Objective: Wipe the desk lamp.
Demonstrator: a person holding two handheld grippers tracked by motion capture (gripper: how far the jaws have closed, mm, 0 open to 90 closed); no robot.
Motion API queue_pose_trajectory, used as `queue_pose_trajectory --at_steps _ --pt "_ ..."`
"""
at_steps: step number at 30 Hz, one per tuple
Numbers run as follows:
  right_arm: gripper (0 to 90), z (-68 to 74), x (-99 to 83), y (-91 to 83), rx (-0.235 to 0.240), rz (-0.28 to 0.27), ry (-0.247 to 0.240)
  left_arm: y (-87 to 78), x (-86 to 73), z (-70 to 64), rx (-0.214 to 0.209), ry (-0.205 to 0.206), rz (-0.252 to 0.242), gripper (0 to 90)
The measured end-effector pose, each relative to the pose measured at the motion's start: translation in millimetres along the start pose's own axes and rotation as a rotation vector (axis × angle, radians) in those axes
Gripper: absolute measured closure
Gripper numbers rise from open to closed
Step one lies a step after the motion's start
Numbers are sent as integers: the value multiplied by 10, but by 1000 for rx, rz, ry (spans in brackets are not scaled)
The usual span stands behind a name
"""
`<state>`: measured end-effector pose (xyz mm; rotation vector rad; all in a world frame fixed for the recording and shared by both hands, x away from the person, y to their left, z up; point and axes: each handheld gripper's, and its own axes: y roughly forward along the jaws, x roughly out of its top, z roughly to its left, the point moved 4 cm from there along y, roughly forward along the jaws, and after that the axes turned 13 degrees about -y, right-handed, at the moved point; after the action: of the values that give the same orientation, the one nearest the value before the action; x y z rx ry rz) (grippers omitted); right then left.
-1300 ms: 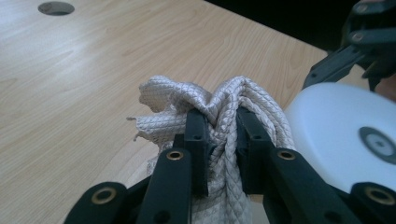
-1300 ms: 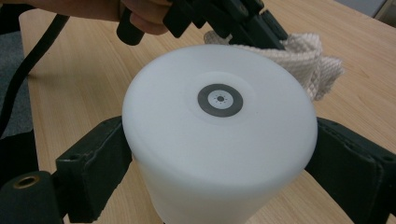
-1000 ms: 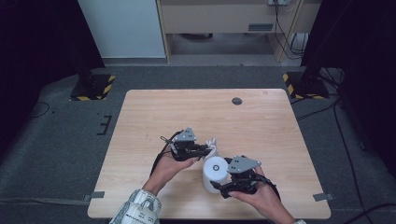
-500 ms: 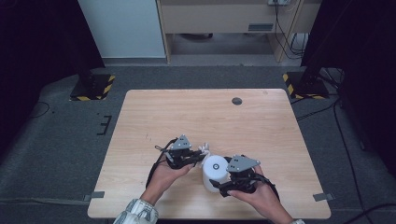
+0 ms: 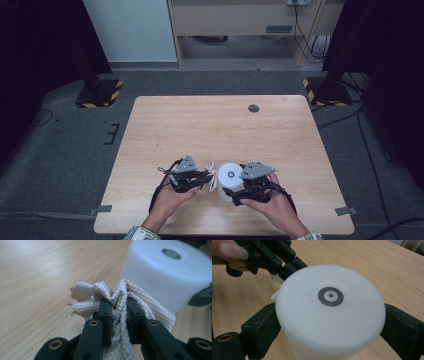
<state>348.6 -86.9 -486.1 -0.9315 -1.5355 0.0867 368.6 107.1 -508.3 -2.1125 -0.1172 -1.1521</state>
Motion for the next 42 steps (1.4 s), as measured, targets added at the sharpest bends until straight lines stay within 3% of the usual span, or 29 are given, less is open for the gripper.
queue_pose_trajectory --at_steps 8,19,23,24,25,26,31,34,42 --pt "91 -18 9 17 0 8 1 119 -145 35 41 -2 57 761" --pt "90 -24 1 37 -21 0 9 63 -320 -140 7 31 120 760" --pt "90 -38 -7 31 -24 0 12 59 -329 -223 -33 32 126 761" --pt "90 -49 -15 26 -26 0 13 55 -336 -291 -51 52 127 761" --pt "90 -49 -15 26 -26 0 13 55 -336 -291 -51 52 127 760" --pt "89 -54 -19 25 -24 -2 13 41 -336 -341 -49 81 128 759" --pt "87 -56 -22 26 -25 -6 10 -18 -319 -286 -27 71 112 754" --pt "50 -66 -25 -11 -9 -18 21 -105 -287 -196 -11 37 83 753" --pt "44 -60 -87 -119 2 -27 25 -151 -268 -144 2 28 68 750"
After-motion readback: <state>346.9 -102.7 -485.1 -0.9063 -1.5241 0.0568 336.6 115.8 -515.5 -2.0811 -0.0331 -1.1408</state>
